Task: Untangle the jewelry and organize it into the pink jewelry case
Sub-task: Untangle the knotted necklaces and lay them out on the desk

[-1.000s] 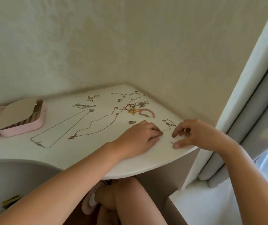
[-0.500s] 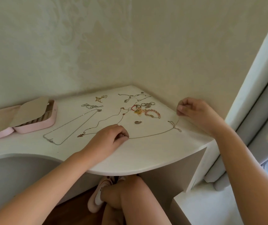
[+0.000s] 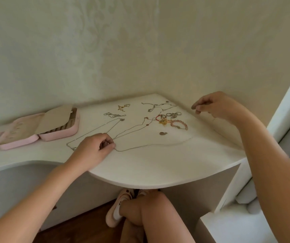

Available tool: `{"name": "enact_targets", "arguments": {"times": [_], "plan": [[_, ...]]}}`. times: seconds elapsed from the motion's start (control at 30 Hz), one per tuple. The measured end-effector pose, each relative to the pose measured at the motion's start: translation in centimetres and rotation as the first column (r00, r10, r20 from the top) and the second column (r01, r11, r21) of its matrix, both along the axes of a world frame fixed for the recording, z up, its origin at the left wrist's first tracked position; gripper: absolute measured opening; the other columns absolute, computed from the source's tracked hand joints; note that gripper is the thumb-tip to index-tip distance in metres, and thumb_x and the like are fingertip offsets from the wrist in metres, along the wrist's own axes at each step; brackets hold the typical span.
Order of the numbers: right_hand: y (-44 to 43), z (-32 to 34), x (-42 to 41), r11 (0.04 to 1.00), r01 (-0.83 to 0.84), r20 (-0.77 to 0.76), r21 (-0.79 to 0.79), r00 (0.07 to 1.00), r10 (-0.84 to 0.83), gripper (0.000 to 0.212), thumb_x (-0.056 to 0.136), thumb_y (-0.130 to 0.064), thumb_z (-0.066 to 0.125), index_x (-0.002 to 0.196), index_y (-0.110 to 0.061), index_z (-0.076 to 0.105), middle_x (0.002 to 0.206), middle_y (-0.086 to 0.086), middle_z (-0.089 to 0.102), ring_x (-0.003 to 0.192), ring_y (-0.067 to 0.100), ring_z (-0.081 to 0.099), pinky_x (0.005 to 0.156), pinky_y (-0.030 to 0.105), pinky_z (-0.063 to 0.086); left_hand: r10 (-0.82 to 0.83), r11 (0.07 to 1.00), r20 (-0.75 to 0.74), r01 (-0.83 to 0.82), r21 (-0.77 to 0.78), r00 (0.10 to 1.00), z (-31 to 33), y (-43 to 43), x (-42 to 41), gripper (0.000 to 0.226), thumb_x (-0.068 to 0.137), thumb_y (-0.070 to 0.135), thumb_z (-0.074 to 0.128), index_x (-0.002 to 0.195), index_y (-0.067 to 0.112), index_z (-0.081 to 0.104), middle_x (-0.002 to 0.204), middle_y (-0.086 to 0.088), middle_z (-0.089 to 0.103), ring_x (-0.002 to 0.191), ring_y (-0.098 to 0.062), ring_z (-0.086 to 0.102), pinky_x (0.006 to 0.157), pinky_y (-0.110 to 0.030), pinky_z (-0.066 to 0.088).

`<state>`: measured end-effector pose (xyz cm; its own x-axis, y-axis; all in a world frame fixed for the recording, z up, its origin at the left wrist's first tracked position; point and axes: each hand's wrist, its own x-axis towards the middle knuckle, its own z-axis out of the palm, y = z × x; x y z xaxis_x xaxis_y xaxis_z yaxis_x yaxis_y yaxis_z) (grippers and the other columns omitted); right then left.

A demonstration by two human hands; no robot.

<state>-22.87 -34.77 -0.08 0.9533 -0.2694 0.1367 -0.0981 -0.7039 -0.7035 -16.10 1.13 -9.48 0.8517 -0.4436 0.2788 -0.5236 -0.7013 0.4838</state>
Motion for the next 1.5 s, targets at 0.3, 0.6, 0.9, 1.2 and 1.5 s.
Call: {"name": "enact_targets", "arguments": {"times": [0.3, 0.6, 0.9, 1.2, 1.5], "plan": [[1.3, 0.5, 1.9, 0.976, -0.216, -0.018, -0.037, 0.976, 0.215, 0.014, 0.08, -0.006, 0.074, 0.092, -0.012, 0.075, 0.083, 0.008, 0.075, 0.06, -0.011, 0.058, 0.05, 0.0, 0.033, -0.157, 0.984, -0.074, 0.149, -0.099, 0.985, 3.5, -8.5, 1.6, 0.008, 0.084, 0.02, 0.071, 0.092, 0.019, 0.073, 0.075, 0.013, 0.062, 0.065, 0.007, 0.054, 0.062, -0.004, 0.037], [2.0, 0.9, 5.1, 0.942, -0.316, -0.014, -0.111, 0.949, 0.316, 0.009, 0.078, -0.012, 0.078, 0.084, -0.018, 0.077, 0.049, -0.021, 0.059, 0.044, -0.004, 0.045, 0.047, 0.005, 0.03, -0.304, 0.953, -0.176, 0.301, -0.045, 0.936, 2.3, -13.5, 3.3, 0.018, 0.078, 0.031, 0.077, 0.093, 0.021, 0.074, 0.089, 0.012, 0.065, 0.08, -0.003, 0.056, 0.064, -0.007, 0.039], [2.8, 0.3, 9.2, 0.861, -0.506, -0.108, -0.046, 0.86, 0.499, 0.014, 0.081, -0.007, 0.074, 0.087, -0.02, 0.076, 0.067, -0.014, 0.07, 0.053, -0.004, 0.051, 0.055, 0.009, 0.038, -0.342, 0.939, -0.307, 0.331, -0.09, 0.888, 2.3, -14.6, 5.3, 0.01, 0.078, 0.026, 0.078, 0.084, 0.022, 0.07, 0.084, 0.005, 0.068, 0.066, 0.006, 0.054, 0.061, -0.007, 0.04], [3.3, -1.0, 10.5, 0.891, -0.446, 0.183, 0.087, 0.886, 0.426, 0.014, 0.072, -0.01, 0.081, 0.075, -0.015, 0.069, 0.06, -0.009, 0.064, 0.05, -0.001, 0.049, 0.05, 0.014, 0.04, -0.298, 0.936, -0.283, 0.221, -0.274, 0.912, 1.6, -13.8, 5.8, 0.005, 0.081, 0.018, 0.076, 0.085, 0.02, 0.074, 0.078, 0.007, 0.069, 0.066, 0.005, 0.055, 0.065, -0.008, 0.044], [2.5, -1.0, 9.9, 0.88, -0.476, 0.119, 0.01, 0.874, 0.471, 0.009, 0.08, -0.013, 0.075, 0.082, -0.022, 0.076, 0.055, -0.02, 0.06, 0.051, -0.001, 0.048, 0.053, 0.007, 0.035, -0.226, 0.885, -0.14, 0.143, -0.444, 0.964, 2.8, -13.3, 6.3, 0.017, 0.084, 0.014, 0.071, 0.085, 0.031, 0.071, 0.079, 0.007, 0.07, 0.073, 0.0, 0.062, 0.068, -0.006, 0.043]]}}
